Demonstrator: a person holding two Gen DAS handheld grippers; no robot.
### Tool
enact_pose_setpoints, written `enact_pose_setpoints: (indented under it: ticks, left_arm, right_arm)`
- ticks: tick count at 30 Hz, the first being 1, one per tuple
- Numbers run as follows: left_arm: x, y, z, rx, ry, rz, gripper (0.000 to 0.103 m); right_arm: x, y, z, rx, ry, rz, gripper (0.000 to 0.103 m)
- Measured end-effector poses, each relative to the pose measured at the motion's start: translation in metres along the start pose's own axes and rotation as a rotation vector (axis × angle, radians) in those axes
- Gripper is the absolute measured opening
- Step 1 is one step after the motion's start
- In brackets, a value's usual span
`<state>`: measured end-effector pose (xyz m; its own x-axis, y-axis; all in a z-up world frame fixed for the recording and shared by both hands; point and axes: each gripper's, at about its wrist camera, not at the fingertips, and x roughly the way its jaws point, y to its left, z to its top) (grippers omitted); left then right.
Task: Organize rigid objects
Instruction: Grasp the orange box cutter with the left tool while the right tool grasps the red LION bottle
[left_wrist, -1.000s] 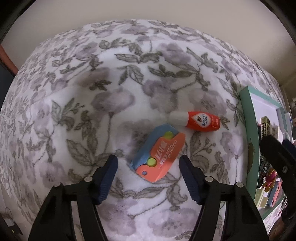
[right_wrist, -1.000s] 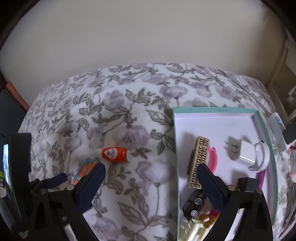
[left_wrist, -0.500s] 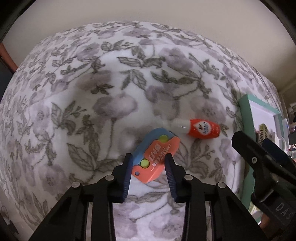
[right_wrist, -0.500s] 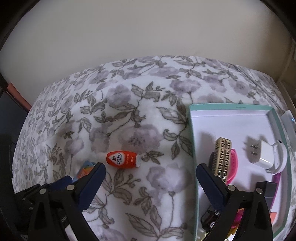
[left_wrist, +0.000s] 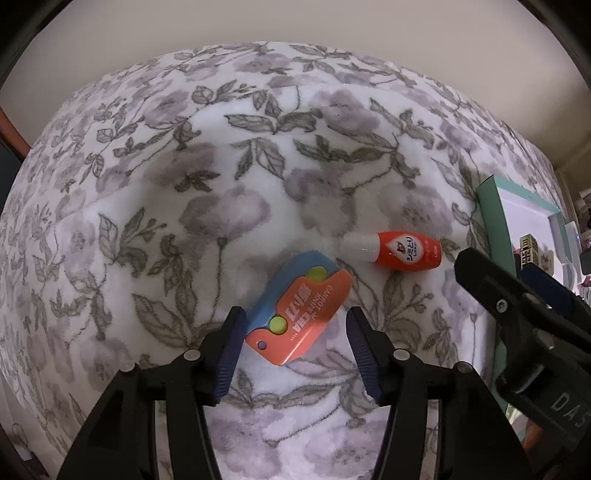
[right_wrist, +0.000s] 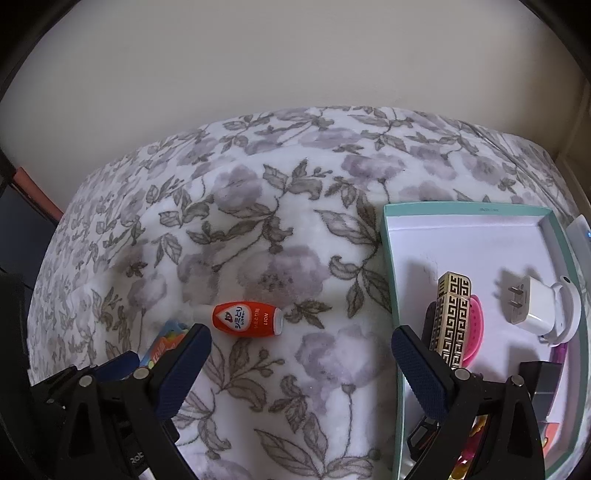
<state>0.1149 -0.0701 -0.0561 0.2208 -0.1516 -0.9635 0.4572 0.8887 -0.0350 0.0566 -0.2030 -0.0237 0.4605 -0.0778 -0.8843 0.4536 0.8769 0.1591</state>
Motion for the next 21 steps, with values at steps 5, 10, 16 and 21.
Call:
enact_pose_setpoints:
  ticks: [5,10,16,21]
  left_arm:
    - [0.007,0.005,0.001,-0.012,0.008,0.025,0.058]
    - [0.006,0.022,0.002,-0.069,-0.012,0.039,0.057]
    - [0.009,0.053,0.003,-0.180,-0.010,0.045,0.057]
    - [0.009,0.079,0.000,-0.260,-0.009,0.045,0.057]
  right_arm:
    - [0.002,0.001,0.000,-0.002,0.004,0.001,0.100]
    - [0.007,0.005,-0.002,-0.006,0.013,0.005,0.100]
    - [0.017,0.013,-0.004,-0.025,0.029,0.012,0.098]
    - [0.025,0.023,-0.006,-0.043,0.037,0.018,0.097]
